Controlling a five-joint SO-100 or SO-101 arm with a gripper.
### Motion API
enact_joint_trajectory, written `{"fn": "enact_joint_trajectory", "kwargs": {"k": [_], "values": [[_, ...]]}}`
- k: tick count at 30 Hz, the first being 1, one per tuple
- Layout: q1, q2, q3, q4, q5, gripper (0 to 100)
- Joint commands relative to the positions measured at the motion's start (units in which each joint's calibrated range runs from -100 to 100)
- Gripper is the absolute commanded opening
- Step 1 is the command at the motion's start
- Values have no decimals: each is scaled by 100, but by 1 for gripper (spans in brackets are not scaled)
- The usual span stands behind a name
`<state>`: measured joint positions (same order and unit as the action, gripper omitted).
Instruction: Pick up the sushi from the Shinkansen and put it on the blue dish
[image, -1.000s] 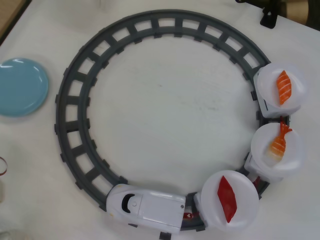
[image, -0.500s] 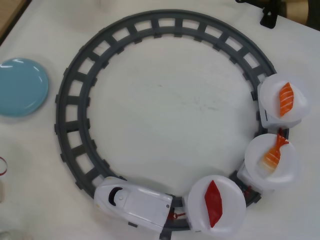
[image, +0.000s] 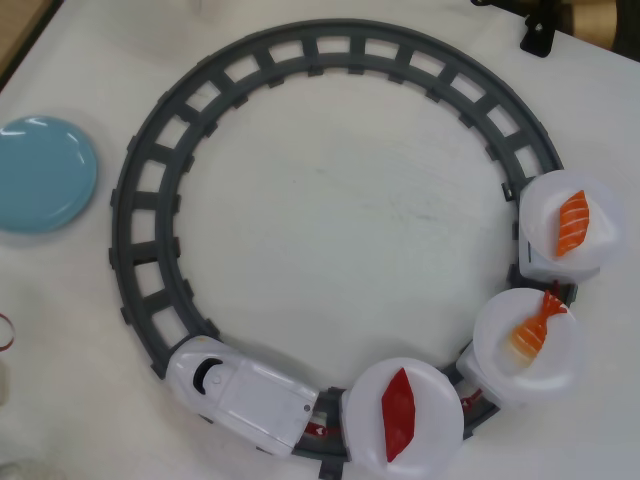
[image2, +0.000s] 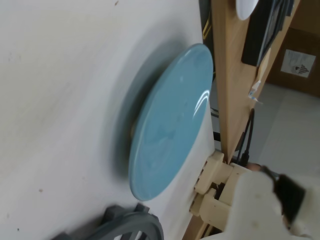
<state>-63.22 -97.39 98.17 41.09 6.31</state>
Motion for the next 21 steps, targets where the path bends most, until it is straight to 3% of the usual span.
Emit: {"fn": "enact_joint_trajectory", "kwargs": {"k": [1, 6, 10, 14, 21], "values": [[204, -54, -223, 5, -35, 4], [979, 70, -881, 65, -51, 4], [1348, 435, -1657, 557, -51, 15], [1533, 1257, -2847, 1109, 28, 18], [2053, 3463, -5525, 2146, 870, 18]]}}
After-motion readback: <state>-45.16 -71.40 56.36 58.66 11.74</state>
